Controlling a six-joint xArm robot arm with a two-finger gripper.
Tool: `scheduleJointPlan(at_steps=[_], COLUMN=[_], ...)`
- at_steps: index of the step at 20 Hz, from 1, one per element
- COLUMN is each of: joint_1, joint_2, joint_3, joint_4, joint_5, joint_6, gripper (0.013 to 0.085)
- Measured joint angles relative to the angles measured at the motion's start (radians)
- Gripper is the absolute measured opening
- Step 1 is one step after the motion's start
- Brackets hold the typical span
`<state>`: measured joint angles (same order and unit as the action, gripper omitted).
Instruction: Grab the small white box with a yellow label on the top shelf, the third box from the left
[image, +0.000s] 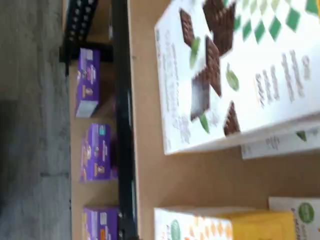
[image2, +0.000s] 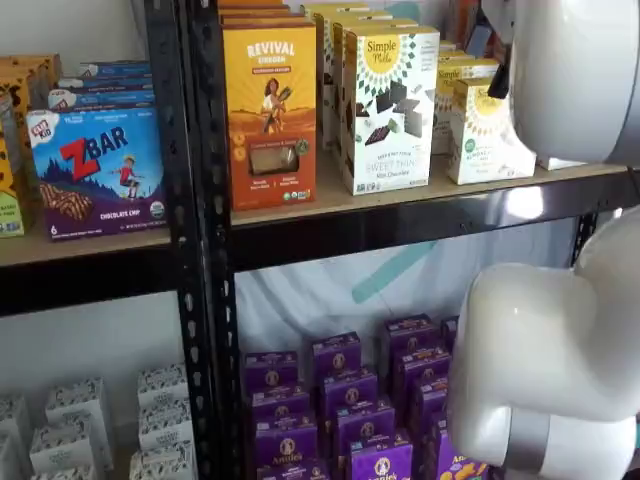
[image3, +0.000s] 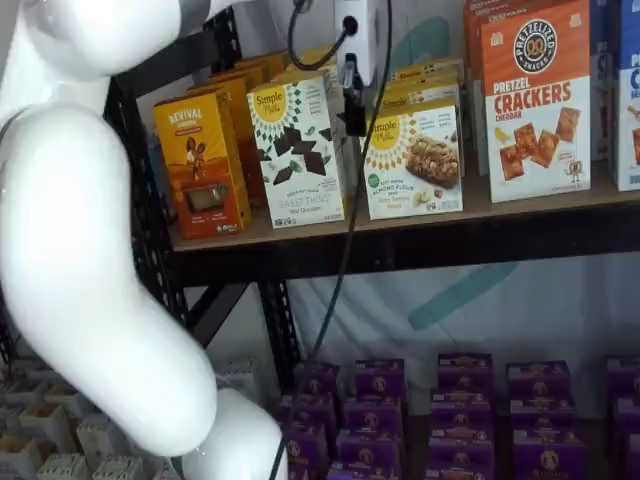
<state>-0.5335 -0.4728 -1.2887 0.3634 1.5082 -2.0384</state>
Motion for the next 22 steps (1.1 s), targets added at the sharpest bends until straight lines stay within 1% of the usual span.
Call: scheduleJointPlan(at_steps=[4, 6, 7, 11, 13, 15, 19, 21, 22], joint_1=[0.014, 0.024, 0.027, 0.033, 0.041, 0.052, 0.072, 0.085, 0.09], joint_2=[0.053, 0.079, 0.09, 0.107, 0.114, 0.127, 0.171, 0.195, 0.203], joint_3=[-0.01, -0.025, -0.031, -0.031, -0.034, -0.047, -0.105, -0.137, -0.145], joint_4=[-0.045, -0.073, -0.08, -0.083, -0.097, -0.122, -0.166, -0.194, -0.206], joint_5=[-0.049, -0.043, -0.036, -0.043, -0.043, -0.026, 0.052, 0.091, 0.099], joint_6=[-0.013, -0.01, -0.007, -0.004, 0.001, 0.01, 0.033, 0.045, 0.05], gripper=[0.085, 0.085, 0.085, 0.085, 0.085, 0.085, 0.085, 0.085, 0.085])
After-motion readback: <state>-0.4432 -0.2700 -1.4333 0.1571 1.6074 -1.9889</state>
